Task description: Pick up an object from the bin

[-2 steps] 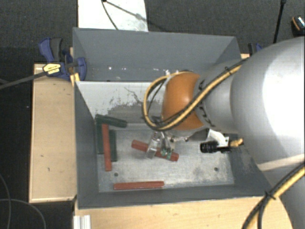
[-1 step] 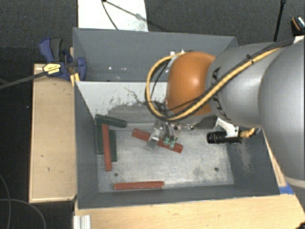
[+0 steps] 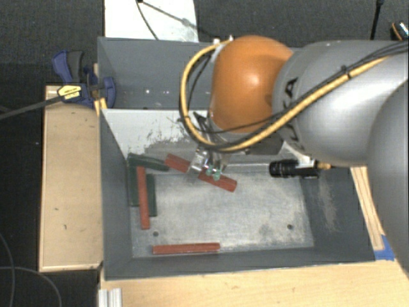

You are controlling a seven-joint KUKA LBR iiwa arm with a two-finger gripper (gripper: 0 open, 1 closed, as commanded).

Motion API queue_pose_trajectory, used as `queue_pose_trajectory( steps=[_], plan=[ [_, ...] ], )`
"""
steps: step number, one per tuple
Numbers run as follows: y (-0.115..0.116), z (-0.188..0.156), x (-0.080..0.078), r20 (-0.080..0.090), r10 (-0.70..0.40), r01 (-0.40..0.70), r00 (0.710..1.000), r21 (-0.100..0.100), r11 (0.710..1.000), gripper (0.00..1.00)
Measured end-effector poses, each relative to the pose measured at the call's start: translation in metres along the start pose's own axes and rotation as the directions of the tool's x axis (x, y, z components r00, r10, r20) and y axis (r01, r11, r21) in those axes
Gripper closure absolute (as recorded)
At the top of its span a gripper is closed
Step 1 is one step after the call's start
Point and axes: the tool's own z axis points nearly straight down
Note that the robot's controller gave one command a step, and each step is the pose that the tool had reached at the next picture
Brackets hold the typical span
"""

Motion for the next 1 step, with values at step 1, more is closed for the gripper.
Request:
queue_pose_trajectory(
  steps=[1],
  plan=[
    [0.0167,-0.0554,-0.0383,-0.001,-0.304,0.304,0.953,0.003,0.953,1.00]
  ],
)
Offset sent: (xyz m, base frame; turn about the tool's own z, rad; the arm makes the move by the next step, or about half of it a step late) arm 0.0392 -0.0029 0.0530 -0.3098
